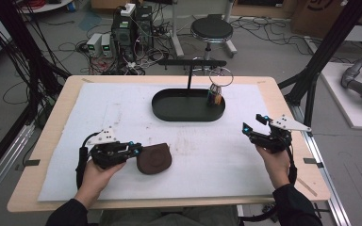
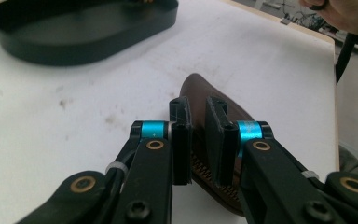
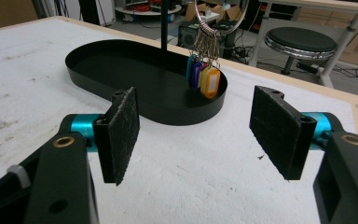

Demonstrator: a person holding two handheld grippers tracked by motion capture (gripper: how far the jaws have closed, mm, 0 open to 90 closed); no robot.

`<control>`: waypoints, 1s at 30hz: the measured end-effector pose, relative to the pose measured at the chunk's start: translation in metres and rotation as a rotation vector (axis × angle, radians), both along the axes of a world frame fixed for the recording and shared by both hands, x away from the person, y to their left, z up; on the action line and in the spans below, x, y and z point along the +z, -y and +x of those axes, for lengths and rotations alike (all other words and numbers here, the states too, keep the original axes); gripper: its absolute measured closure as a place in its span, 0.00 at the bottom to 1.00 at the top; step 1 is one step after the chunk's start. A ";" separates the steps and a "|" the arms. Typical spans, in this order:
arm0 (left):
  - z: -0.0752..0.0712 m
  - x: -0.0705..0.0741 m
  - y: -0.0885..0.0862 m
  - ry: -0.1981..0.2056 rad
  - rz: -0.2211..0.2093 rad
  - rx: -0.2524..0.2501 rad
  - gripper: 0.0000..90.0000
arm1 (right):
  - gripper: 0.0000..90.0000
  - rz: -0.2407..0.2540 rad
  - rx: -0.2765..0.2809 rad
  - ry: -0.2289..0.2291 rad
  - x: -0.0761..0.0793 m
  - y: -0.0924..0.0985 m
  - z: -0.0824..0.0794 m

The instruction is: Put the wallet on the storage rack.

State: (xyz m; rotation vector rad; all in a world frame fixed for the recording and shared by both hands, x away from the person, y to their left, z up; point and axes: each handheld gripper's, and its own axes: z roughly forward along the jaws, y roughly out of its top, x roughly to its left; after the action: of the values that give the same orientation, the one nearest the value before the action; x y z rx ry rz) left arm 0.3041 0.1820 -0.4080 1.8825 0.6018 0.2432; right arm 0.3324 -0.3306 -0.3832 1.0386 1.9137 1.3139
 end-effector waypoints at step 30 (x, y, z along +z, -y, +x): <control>-0.005 0.010 0.038 0.255 0.011 -0.306 0.91 | 0.38 0.030 0.528 -0.151 -0.008 -0.091 0.016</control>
State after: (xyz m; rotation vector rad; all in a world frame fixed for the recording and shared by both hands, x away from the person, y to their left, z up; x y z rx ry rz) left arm 0.2986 0.1439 -0.3977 1.8864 0.1371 0.2806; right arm 0.3481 -0.2394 -0.3909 0.6798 2.3961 1.5815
